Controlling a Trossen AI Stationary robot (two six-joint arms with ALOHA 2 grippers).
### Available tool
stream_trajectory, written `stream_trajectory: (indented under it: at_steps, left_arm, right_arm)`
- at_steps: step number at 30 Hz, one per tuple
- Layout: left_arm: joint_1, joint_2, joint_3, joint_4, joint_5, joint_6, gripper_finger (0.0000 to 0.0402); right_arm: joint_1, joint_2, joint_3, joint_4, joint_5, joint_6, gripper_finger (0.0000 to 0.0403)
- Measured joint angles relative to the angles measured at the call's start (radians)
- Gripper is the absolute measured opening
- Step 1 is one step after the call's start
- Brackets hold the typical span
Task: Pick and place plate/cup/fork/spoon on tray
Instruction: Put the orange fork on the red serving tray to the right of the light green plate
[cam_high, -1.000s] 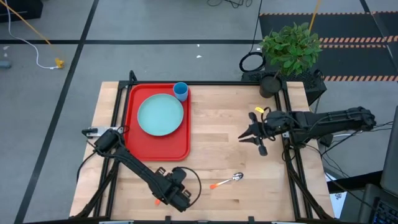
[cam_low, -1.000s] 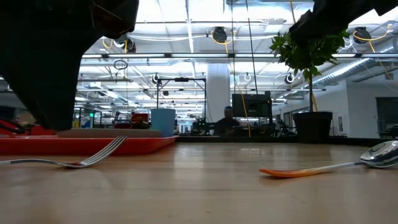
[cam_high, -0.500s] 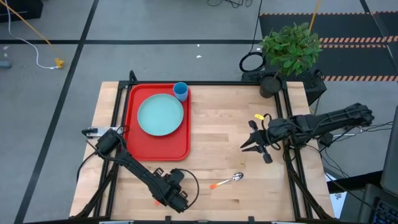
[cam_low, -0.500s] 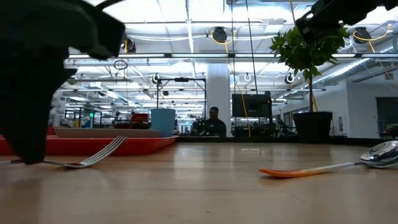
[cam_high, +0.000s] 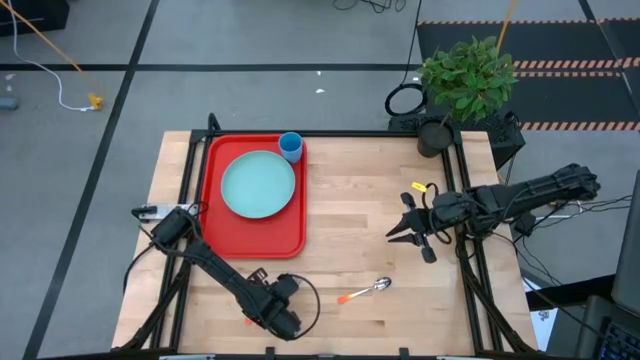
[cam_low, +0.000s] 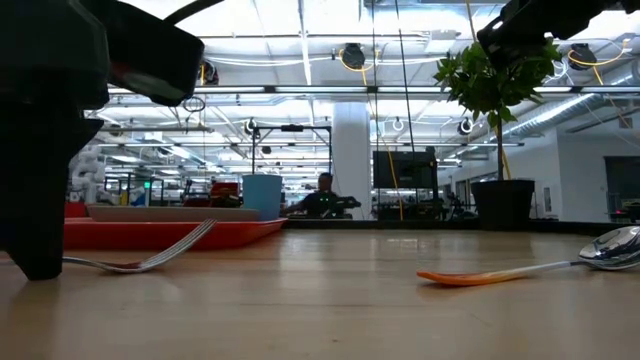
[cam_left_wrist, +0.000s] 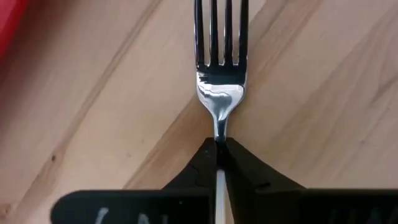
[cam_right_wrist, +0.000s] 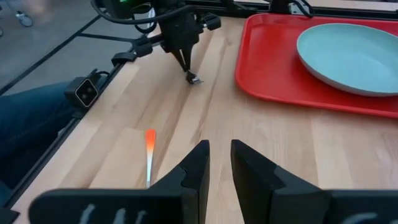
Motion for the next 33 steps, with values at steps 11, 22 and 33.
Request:
stream_trajectory:
  at_steps: [11, 22, 33]
  left_arm:
    - [0.019, -0.014, 0.083, -0.098, -0.002, 0.204, 0.0009]
    - [0.081, -0.016, 0.222, -0.427, -0.001, 0.543, 0.0014]
    - [0.192, -0.023, 0.218, -0.501, -0.046, 0.874, 0.0022]
  right_arm:
    - [0.0, 0.0, 0.0, -0.001, 0.001, -0.002, 0.0059]
    - [0.0, 0.0, 0.0, -0.028, -0.001, -0.002, 0.0059]
    - [0.0, 0.0, 0.0, -0.031, -0.002, -0.001, 0.0059]
